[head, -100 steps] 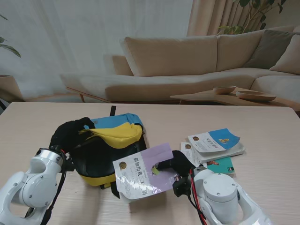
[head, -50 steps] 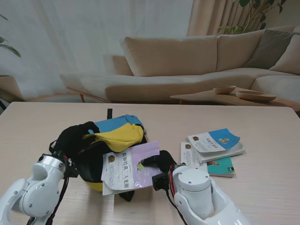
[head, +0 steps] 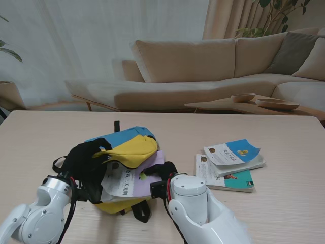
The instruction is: Pack books into the school bag then zip close the school bag
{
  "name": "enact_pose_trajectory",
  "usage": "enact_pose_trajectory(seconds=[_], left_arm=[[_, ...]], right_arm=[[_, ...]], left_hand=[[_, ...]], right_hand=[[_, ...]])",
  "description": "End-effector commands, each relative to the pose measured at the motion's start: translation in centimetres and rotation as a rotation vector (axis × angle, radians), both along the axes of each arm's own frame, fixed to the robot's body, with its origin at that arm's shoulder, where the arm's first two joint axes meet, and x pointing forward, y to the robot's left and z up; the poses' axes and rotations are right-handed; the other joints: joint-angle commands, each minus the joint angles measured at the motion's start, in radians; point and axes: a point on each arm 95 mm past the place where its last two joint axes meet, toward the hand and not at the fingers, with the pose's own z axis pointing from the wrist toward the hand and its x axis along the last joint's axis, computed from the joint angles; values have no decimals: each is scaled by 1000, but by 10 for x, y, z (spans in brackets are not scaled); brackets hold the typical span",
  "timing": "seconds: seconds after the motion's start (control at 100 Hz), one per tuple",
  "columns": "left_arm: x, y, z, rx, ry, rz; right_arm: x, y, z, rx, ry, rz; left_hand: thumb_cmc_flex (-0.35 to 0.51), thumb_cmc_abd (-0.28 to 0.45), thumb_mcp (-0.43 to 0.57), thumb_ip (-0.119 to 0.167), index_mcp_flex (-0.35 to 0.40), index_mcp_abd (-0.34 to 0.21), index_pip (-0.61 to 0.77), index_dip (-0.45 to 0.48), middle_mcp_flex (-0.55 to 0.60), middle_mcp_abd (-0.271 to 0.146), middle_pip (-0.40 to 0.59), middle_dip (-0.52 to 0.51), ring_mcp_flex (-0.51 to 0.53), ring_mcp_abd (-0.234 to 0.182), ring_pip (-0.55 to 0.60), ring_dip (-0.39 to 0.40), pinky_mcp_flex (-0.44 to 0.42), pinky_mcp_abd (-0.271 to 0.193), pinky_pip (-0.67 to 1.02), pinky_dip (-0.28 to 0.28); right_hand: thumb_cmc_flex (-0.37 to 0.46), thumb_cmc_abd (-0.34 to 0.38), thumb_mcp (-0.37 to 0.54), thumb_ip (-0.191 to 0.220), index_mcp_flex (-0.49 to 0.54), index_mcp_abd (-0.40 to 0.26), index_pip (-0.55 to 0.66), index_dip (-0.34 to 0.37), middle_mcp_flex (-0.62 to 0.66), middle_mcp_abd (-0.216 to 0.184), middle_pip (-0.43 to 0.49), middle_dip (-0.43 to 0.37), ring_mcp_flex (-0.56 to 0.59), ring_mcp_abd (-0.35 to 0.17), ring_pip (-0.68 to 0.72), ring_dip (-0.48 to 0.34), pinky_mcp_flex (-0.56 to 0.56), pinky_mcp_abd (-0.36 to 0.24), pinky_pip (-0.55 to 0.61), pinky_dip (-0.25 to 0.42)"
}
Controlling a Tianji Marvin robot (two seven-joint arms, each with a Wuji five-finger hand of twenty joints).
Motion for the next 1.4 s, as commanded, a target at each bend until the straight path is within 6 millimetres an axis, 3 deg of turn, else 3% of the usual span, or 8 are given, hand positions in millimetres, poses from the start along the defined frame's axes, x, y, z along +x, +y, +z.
enact_pose_trajectory(seconds=[0.0, 0.91, 1.13, 1.39], left_arm=[[-6, -7, 5, -14, -4, -23], [-19, -8, 8, 20, 20, -89], [-19, -7, 8, 27, 18, -99], [-18, -7, 6, 24, 17, -98]], right_arm=[[2, 17, 9, 42, -11, 23], [38, 71, -1, 17, 43, -101], [44, 82, -3, -2, 41, -116], [47, 88, -4, -29, 33, -107]], left_hand=[[67, 94, -13, 3, 7, -42, 100, 92, 30, -2, 34, 3, -8, 44, 8, -1, -22, 4, 33, 16], [89, 110, -52, 13, 3, -58, 91, 120, 12, -23, 32, 8, -28, 36, -7, 2, -44, -2, 21, 7], [94, 113, -64, 16, 4, -60, 89, 125, 13, -20, 32, 9, -29, 35, -11, 3, -46, -5, 21, 5], [97, 113, -70, 18, 5, -60, 88, 127, 14, -28, 32, 9, -28, 35, -11, 4, -46, -5, 22, 4]], right_hand=[[127, 75, 147, 1, 127, -194, 189, 15, 16, 8, 26, -12, 75, 27, 54, -4, 29, -12, 49, -14], [122, 104, 127, -19, 87, -189, 178, -38, -17, -9, -2, -72, 27, 14, -34, -22, -23, -23, -34, -54], [118, 107, 125, -16, 63, -173, 177, -126, -21, -13, -43, -120, 10, 8, -116, -42, -32, -11, -95, -91], [104, 103, 125, -5, 14, -138, 137, -288, -14, -28, -200, -164, -1, -28, -330, -113, -43, -25, -198, -178]])
